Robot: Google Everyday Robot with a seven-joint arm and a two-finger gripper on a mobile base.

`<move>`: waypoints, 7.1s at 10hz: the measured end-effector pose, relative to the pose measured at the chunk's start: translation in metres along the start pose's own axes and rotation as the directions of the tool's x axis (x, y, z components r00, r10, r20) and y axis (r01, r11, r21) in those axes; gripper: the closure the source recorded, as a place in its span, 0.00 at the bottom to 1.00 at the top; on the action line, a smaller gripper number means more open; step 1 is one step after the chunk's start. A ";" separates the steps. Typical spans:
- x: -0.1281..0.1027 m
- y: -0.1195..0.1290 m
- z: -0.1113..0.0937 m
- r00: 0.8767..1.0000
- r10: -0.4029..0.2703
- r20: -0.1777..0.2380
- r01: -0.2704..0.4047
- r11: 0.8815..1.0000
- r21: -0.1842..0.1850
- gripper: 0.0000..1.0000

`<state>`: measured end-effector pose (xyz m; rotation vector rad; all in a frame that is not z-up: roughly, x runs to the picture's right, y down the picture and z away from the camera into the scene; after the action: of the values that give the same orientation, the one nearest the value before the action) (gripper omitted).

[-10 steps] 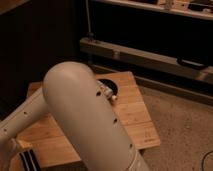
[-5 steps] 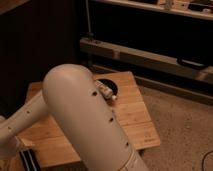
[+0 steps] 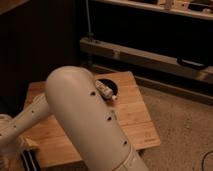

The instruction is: Place the eraser on the white sponge

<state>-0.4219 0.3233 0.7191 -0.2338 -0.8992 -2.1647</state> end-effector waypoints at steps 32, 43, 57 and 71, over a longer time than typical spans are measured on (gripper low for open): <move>0.011 0.244 -0.161 0.983 0.140 -0.118 -0.149 0.986 -0.073 1.00; -0.003 0.410 -0.178 0.934 0.273 -0.230 -0.305 0.945 -0.118 1.00; -0.031 0.417 -0.159 0.901 -0.381 -0.209 0.370 0.925 -0.090 1.00; -0.088 0.432 -0.100 0.912 -0.410 -0.031 0.408 0.911 -0.066 1.00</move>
<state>-0.0409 0.1095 0.8364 -0.0232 -0.9233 -2.5748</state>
